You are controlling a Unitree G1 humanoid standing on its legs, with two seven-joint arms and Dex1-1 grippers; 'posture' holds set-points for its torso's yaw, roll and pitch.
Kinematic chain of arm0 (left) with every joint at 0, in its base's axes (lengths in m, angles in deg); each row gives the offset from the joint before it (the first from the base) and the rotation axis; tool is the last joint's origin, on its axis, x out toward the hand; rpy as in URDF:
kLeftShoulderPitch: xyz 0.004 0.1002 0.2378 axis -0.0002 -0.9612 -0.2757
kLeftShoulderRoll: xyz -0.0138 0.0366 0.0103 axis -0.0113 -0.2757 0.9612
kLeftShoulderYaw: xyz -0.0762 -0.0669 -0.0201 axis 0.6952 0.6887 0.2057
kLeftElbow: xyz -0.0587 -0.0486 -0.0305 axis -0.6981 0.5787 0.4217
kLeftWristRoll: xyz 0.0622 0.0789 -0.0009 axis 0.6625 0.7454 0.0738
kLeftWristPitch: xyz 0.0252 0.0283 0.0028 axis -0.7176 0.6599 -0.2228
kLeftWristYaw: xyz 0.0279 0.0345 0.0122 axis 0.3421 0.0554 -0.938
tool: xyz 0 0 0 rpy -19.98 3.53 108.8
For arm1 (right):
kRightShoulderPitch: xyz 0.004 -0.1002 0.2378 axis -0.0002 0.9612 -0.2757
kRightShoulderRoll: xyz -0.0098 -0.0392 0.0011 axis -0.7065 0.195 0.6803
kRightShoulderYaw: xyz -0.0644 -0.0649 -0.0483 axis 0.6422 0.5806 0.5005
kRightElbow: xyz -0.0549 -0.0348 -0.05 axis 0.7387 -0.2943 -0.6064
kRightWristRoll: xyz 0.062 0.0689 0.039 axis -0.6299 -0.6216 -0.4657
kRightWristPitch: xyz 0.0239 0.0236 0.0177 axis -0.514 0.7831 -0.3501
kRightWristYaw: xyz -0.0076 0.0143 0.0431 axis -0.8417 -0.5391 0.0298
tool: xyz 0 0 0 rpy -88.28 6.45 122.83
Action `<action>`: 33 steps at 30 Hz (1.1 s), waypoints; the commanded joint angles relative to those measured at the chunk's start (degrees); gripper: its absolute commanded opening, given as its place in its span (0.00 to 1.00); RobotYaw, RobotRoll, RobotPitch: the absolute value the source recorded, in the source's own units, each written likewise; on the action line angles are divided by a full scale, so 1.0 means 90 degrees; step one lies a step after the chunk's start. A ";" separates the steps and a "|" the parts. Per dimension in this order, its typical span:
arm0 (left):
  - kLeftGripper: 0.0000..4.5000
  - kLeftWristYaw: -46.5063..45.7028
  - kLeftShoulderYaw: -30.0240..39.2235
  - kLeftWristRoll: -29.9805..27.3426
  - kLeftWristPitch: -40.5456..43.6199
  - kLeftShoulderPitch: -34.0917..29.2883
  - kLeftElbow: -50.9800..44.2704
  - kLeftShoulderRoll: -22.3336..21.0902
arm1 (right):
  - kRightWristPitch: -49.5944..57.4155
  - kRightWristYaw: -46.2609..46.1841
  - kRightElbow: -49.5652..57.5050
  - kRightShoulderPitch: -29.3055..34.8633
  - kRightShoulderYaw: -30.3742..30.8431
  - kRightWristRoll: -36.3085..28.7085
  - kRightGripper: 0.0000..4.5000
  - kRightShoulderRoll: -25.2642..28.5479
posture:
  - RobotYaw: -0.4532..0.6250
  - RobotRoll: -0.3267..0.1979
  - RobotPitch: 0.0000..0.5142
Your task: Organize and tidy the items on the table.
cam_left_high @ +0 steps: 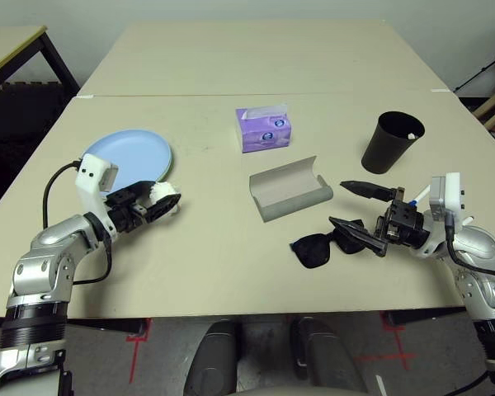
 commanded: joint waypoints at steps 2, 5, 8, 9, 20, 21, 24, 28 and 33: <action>0.77 0.0157 -0.0126 0.0179 -0.0052 -0.0098 0.0111 -0.0188 | 0.0043 -0.0058 0.0155 0.0008 0.0043 -0.0015 1.00 -0.0037 | 0.48 0.62 0.23; 0.51 0.0190 -0.0131 0.0223 -0.0086 -0.0096 0.0161 -0.0239 | 0.0066 -0.0099 0.0205 -0.0027 0.0066 -0.0010 1.00 -0.0053 | 0.48 0.62 0.23; 0.26 0.0218 -0.0103 0.0207 -0.0085 -0.0065 0.0219 -0.0258 | 0.0106 -0.0146 0.0246 -0.0053 0.0082 -0.0004 1.00 -0.0054 | 0.48 0.62 0.23; 0.18 0.0224 -0.0099 0.0200 -0.0085 -0.0058 0.0226 -0.0265 | 0.0123 -0.0157 0.0260 -0.0055 0.0085 -0.0004 1.00 -0.0054 | 0.48 0.62 0.23; 0.00 0.0235 0.0305 -0.0361 0.0435 0.0222 -0.0178 -0.0365 | 0.0298 -0.0275 0.0405 -0.0096 0.0139 0.0034 1.00 -0.0027 | 0.49 0.62 0.23; 0.00 0.0230 0.0374 -0.0496 0.0613 0.0278 -0.0277 -0.0391 | 0.0306 -0.0281 0.0413 -0.0093 0.0141 0.0037 1.00 -0.0025 | 0.49 0.62 0.23; 0.00 0.0214 0.0542 -0.0844 0.1148 0.0464 -0.0526 -0.0529 | 0.0318 -0.0287 0.0425 -0.0074 0.0144 0.0038 1.00 -0.0016 | 0.49 0.62 0.23; 0.00 -0.0152 0.0728 -0.0707 0.1025 0.0906 -0.0222 -0.0553 | 0.0308 -0.0283 0.0415 -0.0064 0.0163 0.0062 1.00 -0.0016 | 0.49 0.62 0.22; 0.00 -0.0782 0.0726 -0.0058 0.0110 0.1518 0.0712 -0.0467 | 0.0260 -0.0262 0.0373 -0.0094 0.0207 0.0105 1.00 -0.0024 | 0.49 0.62 0.21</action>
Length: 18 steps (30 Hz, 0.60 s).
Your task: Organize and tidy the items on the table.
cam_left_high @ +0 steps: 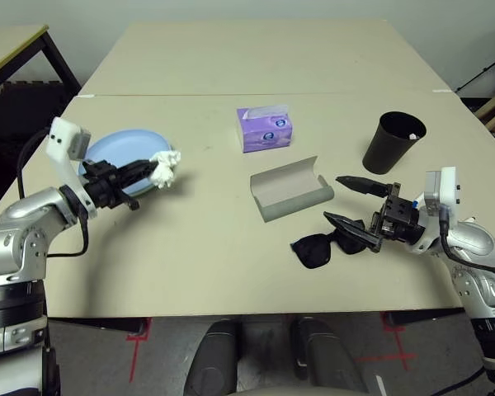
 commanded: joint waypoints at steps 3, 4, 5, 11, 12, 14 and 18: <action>0.00 -0.0454 -0.0078 0.0590 -0.0711 0.0379 0.0913 0.0057 | -0.0051 0.0037 0.0022 -0.0012 0.0062 0.0062 1.00 0.0015 | 0.49 0.62 0.21; 0.00 -0.0461 -0.0105 0.0639 -0.0772 0.0422 0.0998 0.0054 | -0.0053 0.0039 0.0017 -0.0016 0.0064 0.0065 1.00 0.0016 | 0.49 0.62 0.21; 0.00 -0.0551 -0.0139 0.0748 -0.0861 0.0505 0.1149 0.0055 | -0.0051 0.0040 0.0025 -0.0012 0.0066 0.0065 1.00 0.0016 | 0.49 0.62 0.22; 0.24 -0.0947 -0.0333 0.1333 -0.1280 0.0809 0.2007 0.0050 | 0.0047 0.0014 0.0188 0.0010 0.0068 0.0058 1.00 0.0078 | 0.48 0.62 0.22; 0.31 -0.0998 -0.0306 0.1361 -0.1354 0.0844 0.2082 0.0076 | 0.0052 0.0012 0.0205 0.0021 0.0063 0.0060 1.00 0.0088 | 0.48 0.62 0.22; 0.48 -0.1105 -0.0238 0.1375 -0.1521 0.0925 0.2194 0.0143 | 0.0067 0.0002 0.0243 0.0040 0.0057 0.0057 1.00 0.0106 | 0.48 0.62 0.22; 0.82 -0.1232 -0.0194 0.1345 -0.1718 0.1151 0.2300 0.0237 | 0.0103 -0.0052 0.0303 0.0033 0.0045 0.0069 1.00 0.0122 | 0.48 0.62 0.23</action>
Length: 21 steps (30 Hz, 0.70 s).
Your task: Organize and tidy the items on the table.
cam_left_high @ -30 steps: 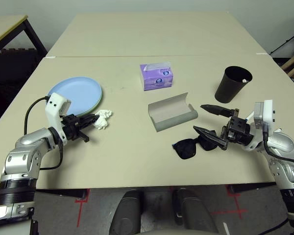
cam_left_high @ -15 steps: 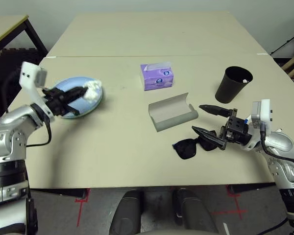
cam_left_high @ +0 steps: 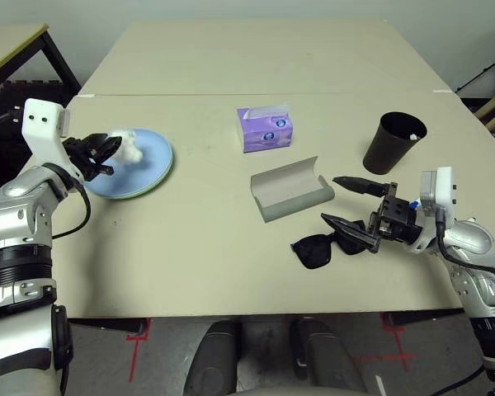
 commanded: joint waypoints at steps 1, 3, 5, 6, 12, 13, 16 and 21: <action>0.92 -0.0101 0.0044 0.0035 -0.0129 0.0225 0.0099 0.0067 | 0.0079 -0.0043 0.0149 0.0036 0.0010 0.0026 1.00 0.0068 | 0.48 0.62 0.23; 0.99 -0.0117 0.0036 0.0039 -0.0204 0.0330 0.0148 0.0085 | 0.0109 -0.0055 0.0162 0.0017 0.0002 0.0008 1.00 0.0074 | 0.48 0.62 0.23; 0.99 -0.0099 0.0031 0.0038 -0.0269 0.0420 0.0215 0.0090 | 0.0126 -0.0078 0.0150 -0.0009 0.0006 0.0032 1.00 0.0081 | 0.48 0.62 0.23; 0.99 -0.0040 0.0004 0.0037 -0.0305 0.0458 0.0232 0.0090 | 0.0125 -0.0080 0.0117 -0.0029 0.0014 0.0067 1.00 0.0092 | 0.48 0.62 0.23; 0.99 0.0403 -0.0111 -0.0143 -0.0089 0.0404 -0.0115 0.0161 | 0.0186 -0.0137 0.0114 -0.0039 -0.0037 0.0060 1.00 0.0108 | 0.47 0.62 0.23; 0.99 0.0467 -0.0116 -0.0179 -0.0055 0.0367 -0.0194 0.0184 | 0.0188 -0.0150 0.0115 -0.0037 -0.0057 0.0053 1.00 0.0111 | 0.47 0.62 0.23; 0.99 0.0659 -0.0121 -0.0288 0.0026 0.0246 -0.0424 0.0267 | 0.0164 -0.0170 0.0079 -0.0040 -0.0099 0.0046 1.00 0.0123 | 0.47 0.62 0.24; 0.99 0.1566 -0.0448 -0.0323 -0.0302 -0.0331 -0.1026 0.0252 | 0.0008 -0.0163 -0.0085 -0.0039 -0.0102 0.0124 1.00 0.0115 | 0.48 0.62 0.24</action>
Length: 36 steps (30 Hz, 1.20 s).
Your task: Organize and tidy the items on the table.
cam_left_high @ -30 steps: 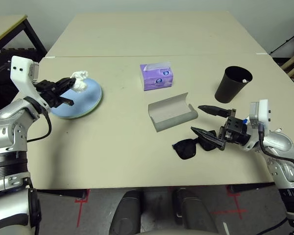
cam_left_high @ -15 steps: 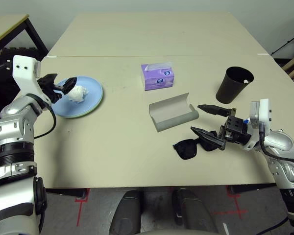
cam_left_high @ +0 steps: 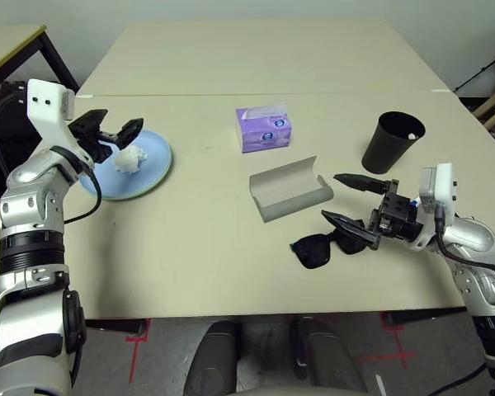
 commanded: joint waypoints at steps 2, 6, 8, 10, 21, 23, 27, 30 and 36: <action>0.99 0.0794 -0.0187 -0.0165 -0.0228 -0.0351 -0.0249 -0.0003 | -0.0165 0.0035 -0.0112 0.0068 -0.0060 0.0071 1.00 0.0041 | 0.48 0.62 0.24; 0.99 0.1331 -0.0346 -0.0137 -0.0382 -0.0415 -0.0107 -0.0085 | -0.0231 0.0066 -0.0205 0.0034 -0.0042 0.0086 1.00 0.0031 | 0.49 0.62 0.24; 0.99 0.1649 -0.0464 -0.0074 -0.0572 -0.0406 0.0053 -0.0105 | -0.0250 0.0079 -0.0231 0.0023 -0.0030 0.0091 1.00 0.0022 | 0.49 0.62 0.24; 0.99 0.1877 -0.0571 -0.0030 -0.0616 -0.0327 0.0244 -0.0113 | -0.0260 0.0083 -0.0231 0.0026 -0.0018 0.0092 1.00 0.0015 | 0.49 0.62 0.25; 0.99 0.1137 -0.0550 -0.0010 -0.0214 0.0288 0.0725 0.0438 | -0.0211 0.0045 -0.0039 0.0224 -0.0061 0.0044 1.00 0.0067 | 0.48 0.62 0.26; 0.99 0.0707 -0.0421 0.0004 -0.0049 0.0317 0.0698 0.0552 | -0.0212 0.0041 -0.0019 0.0258 -0.0066 0.0041 1.00 0.0070 | 0.48 0.62 0.26; 0.99 0.0243 -0.0348 0.0106 -0.0087 0.0389 0.0596 0.0581 | -0.0205 0.0048 0.0001 0.0285 -0.0061 0.0033 1.00 0.0077 | 0.48 0.62 0.26; 0.99 0.0382 -0.0287 -0.0082 0.0223 0.0462 0.0609 0.0486 | -0.0194 0.0054 -0.0004 0.0264 -0.0043 0.0036 1.00 0.0080 | 0.49 0.62 0.27; 0.99 0.0607 -0.0267 0.0175 -0.0379 0.0374 0.0935 0.0162 | -0.0146 0.0045 0.0057 0.0256 -0.0011 0.0031 1.00 0.0075 | 0.49 0.62 0.27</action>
